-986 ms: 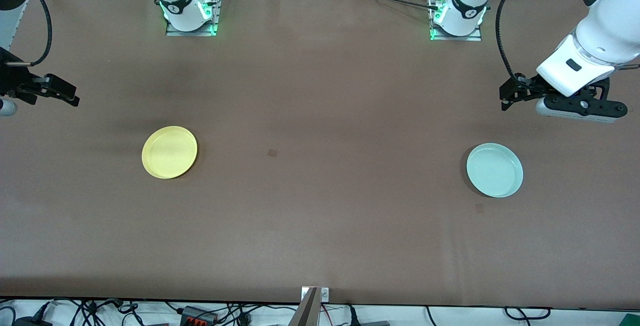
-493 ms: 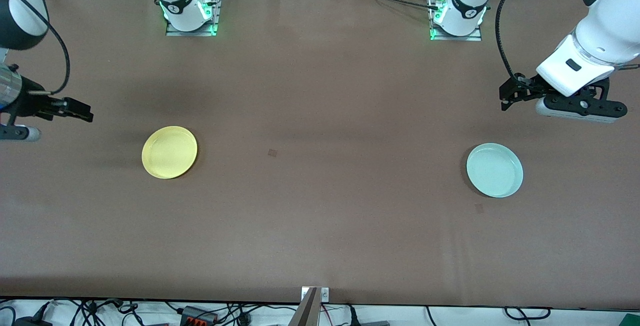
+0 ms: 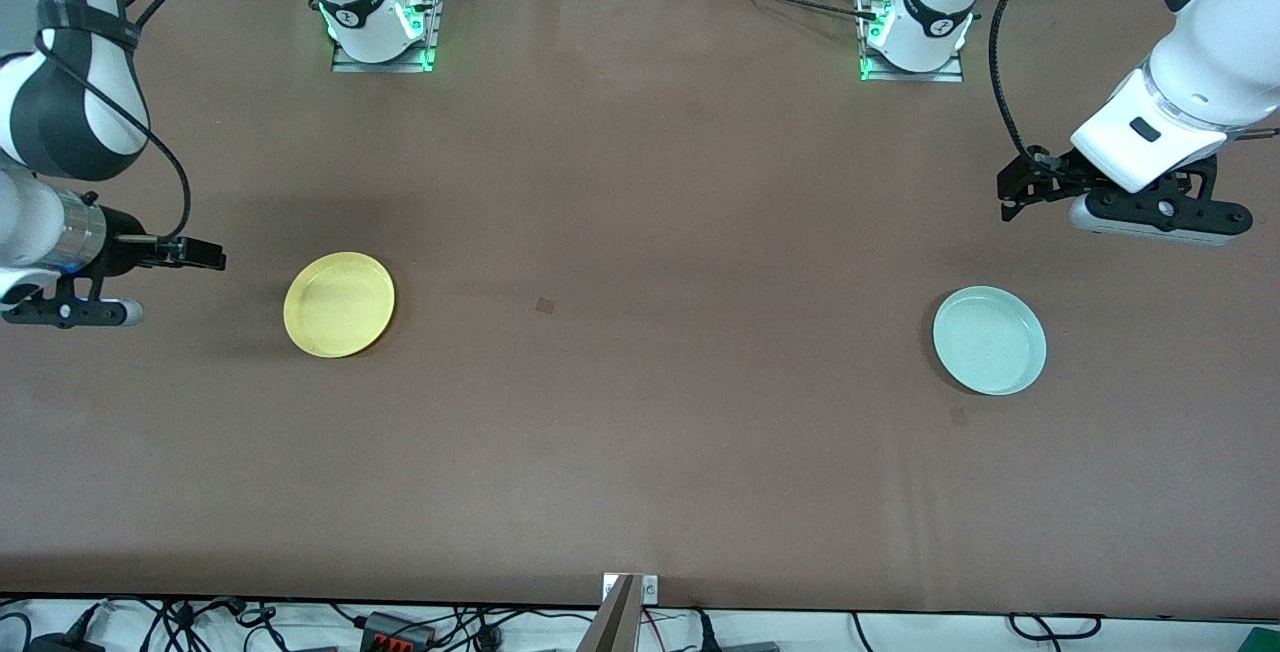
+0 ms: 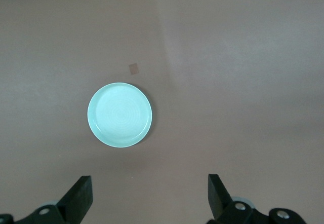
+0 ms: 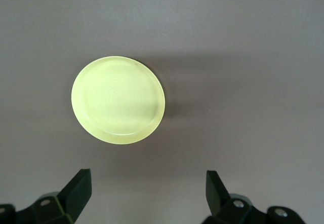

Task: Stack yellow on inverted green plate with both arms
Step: 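Lower the right gripper to the yellow plate while the left gripper lowers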

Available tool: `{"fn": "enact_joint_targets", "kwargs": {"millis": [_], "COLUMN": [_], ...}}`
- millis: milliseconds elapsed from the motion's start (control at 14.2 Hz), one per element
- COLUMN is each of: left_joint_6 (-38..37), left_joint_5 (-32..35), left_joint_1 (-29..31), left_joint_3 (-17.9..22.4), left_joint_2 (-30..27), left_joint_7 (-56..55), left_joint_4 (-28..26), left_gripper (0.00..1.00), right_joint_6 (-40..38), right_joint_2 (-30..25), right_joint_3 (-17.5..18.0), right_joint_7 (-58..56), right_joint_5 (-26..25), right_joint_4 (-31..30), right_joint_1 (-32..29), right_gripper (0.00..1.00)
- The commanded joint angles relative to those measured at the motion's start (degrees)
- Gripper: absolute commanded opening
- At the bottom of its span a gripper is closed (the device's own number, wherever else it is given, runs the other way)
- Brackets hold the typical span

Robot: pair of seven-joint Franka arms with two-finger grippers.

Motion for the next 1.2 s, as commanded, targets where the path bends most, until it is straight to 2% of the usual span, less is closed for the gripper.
{"fn": "enact_joint_targets", "kwargs": {"millis": [0, 493, 775, 1127], "left_joint_6": [0.45, -4.47, -4.30, -3.60], "left_joint_5": [0.78, 1.39, 1.31, 0.52], "left_joint_1": [-0.01, 0.51, 2.70, 7.10], "left_joint_3": [-0.32, 0.12, 0.65, 0.48], "left_joint_2": [-0.27, 2.18, 10.34, 23.96], "left_joint_7": [0.33, 0.15, 0.24, 0.86], "left_joint_4": [-0.16, 0.89, 4.22, 13.52], "left_gripper": [1.00, 1.00, 1.00, 1.00], "right_joint_6": [-0.41, -0.59, -0.41, -0.50], "right_joint_2": [1.68, 6.16, 9.41, 14.06], "right_joint_3": [0.38, 0.65, 0.56, 0.30], "right_joint_7": [0.25, 0.25, 0.25, 0.25], "right_joint_5": [1.28, 1.81, 1.72, 1.72], "right_joint_4": [1.08, 0.99, 1.08, 1.08], "right_joint_1": [-0.34, -0.07, -0.25, -1.04], "right_gripper": [1.00, 1.00, 1.00, 1.00]}}
